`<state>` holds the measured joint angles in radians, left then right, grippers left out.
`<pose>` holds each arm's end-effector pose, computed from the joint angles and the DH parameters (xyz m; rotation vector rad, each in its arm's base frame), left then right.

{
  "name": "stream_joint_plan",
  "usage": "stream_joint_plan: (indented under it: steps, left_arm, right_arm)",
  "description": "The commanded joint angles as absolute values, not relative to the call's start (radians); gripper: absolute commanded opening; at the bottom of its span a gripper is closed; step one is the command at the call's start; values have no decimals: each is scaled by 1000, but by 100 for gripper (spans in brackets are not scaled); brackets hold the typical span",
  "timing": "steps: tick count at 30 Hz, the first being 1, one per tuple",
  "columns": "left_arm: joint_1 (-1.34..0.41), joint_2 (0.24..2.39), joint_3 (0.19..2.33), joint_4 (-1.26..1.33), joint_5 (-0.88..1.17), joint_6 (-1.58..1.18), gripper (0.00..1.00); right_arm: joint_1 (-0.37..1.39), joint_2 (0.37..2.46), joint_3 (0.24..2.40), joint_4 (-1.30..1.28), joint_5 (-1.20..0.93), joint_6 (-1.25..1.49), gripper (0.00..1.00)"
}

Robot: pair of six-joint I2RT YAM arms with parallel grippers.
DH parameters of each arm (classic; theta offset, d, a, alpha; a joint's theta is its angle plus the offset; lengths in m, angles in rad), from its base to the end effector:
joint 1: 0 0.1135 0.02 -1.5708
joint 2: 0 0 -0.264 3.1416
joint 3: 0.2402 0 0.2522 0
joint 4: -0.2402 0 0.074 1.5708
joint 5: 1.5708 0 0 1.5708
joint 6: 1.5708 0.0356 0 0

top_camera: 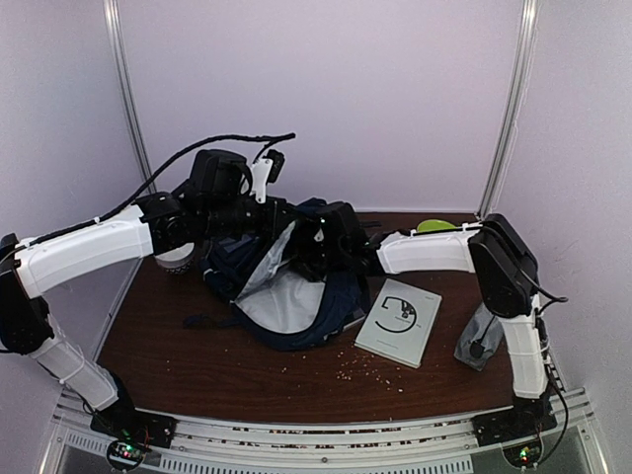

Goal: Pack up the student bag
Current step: Adjust the book in the student bag.

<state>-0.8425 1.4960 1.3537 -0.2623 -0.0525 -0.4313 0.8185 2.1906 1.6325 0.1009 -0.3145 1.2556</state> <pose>0.2357 -0.2614 0.3583 0.3853 2.0221 -0.7639 0.3402 0.3797 0.2020 0.2900 2.4017 1.4844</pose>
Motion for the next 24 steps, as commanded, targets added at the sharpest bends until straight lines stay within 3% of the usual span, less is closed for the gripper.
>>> stream_joint_plan:
  steps: [1,9,17,24]
  left_arm:
    - [-842,1449,1422,-184,-87,-425,0]
    - [-839,1427,1449,-189,-125,-417,0]
    - [-823,1436,1462,-202,-146,-402,0]
    - [-821,1380,1389,-155,-163,-386,0]
  right_arm:
    - [822,2014,1518,142,-325,1216,59]
    - [857,1834,1371,77,-352,1100,61]
    - [865,1549,1228,-155,-281,886,60]
    - [841,1245,901,-262,97,881,57]
